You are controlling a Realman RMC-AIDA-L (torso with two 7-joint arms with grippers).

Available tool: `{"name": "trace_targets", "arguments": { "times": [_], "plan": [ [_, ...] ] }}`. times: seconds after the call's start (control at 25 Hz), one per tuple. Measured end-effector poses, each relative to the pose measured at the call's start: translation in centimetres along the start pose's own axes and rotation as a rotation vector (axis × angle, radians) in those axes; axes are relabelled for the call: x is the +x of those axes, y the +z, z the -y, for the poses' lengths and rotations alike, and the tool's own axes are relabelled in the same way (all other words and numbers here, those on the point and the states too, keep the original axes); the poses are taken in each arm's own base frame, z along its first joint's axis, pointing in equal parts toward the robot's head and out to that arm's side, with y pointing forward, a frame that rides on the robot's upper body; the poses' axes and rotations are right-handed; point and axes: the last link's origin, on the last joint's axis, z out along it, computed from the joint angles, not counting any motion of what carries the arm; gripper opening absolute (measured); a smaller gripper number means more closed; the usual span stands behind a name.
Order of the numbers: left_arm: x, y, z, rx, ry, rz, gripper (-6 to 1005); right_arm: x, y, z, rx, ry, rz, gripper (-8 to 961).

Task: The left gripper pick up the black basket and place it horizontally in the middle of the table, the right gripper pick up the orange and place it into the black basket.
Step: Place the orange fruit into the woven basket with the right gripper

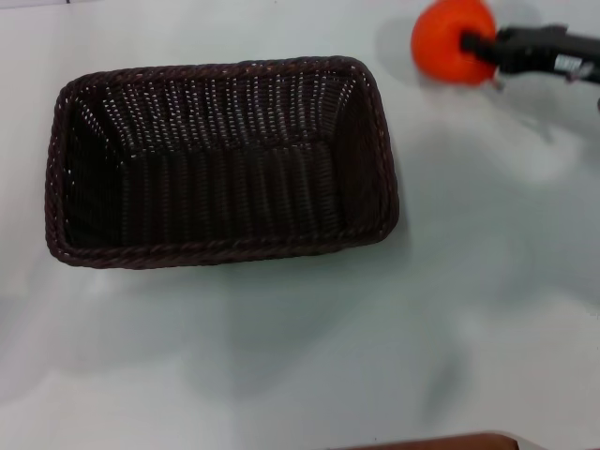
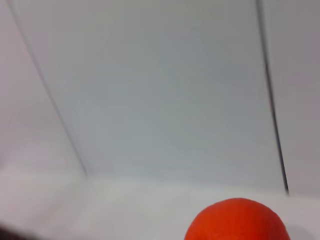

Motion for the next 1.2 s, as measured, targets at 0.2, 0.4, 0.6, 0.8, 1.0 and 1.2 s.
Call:
{"name": "trace_targets", "arguments": {
  "times": [0.2,0.4,0.6,0.8,1.0,1.2],
  "plan": [
    [0.0,-0.3,0.0,0.005,-0.001,0.001,663,1.7,-0.3,2.0,0.127,0.043,-0.198,222],
    [-0.2,-0.3,-0.1,0.009,-0.009,-0.001,663,2.4,2.6,7.2,0.395,0.050,-0.246,201],
    [-0.3,-0.3,-0.3,0.016,-0.021,-0.010,663,1.7,6.0,12.1,0.578,-0.053,-0.154,170],
    [-0.3,-0.3,-0.3,0.016,-0.024,-0.015,663,1.1,7.1,13.7,0.631,-0.111,-0.094,169],
    [-0.3,-0.6,-0.2,0.023,-0.025,-0.016,663,0.8,6.9,13.5,0.623,-0.095,-0.100,266],
    [-0.3,-1.0,-0.1,0.048,-0.034,-0.029,663,0.7,6.3,13.0,0.604,-0.051,-0.142,591]
  ]
}}
